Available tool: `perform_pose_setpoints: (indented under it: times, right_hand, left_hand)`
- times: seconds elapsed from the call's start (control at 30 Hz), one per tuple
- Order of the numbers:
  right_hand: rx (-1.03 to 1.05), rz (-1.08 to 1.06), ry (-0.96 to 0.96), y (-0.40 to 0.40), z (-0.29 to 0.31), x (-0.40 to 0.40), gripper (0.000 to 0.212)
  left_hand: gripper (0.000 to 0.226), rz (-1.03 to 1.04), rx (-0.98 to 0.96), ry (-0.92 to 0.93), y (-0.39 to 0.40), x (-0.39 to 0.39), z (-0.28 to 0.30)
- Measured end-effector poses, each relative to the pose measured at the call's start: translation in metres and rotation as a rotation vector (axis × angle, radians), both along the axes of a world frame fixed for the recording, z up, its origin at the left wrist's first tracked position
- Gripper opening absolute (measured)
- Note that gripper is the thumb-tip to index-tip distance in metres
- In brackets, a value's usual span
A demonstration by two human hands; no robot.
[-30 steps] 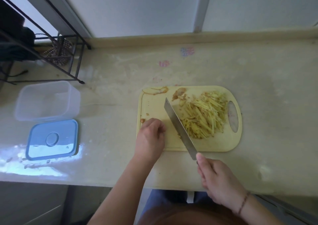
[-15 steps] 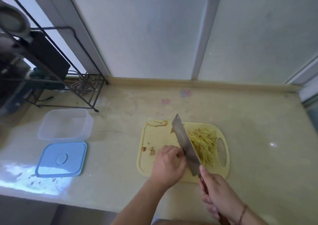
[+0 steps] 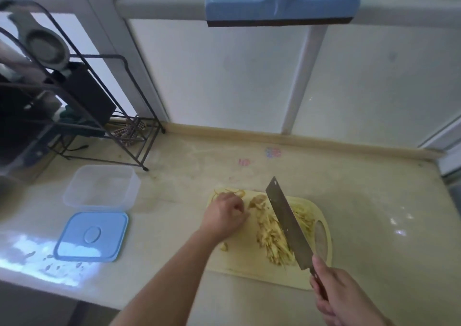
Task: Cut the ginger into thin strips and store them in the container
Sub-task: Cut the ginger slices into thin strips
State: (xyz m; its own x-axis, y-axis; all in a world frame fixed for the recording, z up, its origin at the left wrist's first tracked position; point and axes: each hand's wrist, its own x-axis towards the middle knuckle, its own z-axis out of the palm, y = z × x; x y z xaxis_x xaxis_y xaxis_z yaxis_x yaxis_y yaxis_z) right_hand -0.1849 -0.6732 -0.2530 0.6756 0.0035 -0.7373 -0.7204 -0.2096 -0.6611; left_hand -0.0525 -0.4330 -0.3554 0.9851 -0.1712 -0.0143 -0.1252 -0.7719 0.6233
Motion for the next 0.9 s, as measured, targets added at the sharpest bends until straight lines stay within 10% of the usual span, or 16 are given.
perform_pose_setpoints:
  times: [0.2, 0.63, 0.9]
  right_hand:
    - [0.006, -0.023, 0.043, -0.001, -0.002, 0.000, 0.054]
    - [-0.032, 0.003, 0.035, 0.007, -0.005, -0.003, 0.052]
    - [-0.019, -0.020, 0.061, 0.003, -0.005, -0.010, 0.060]
  left_hand:
    - [0.037, 0.057, 0.300, 0.078, 0.034, 0.038, -0.008]
    - [0.018, 0.108, 0.194, 0.120, 0.031, 0.043, 0.004]
    - [0.022, -0.364, 0.130, 0.559, 0.034, 0.017, 0.051]
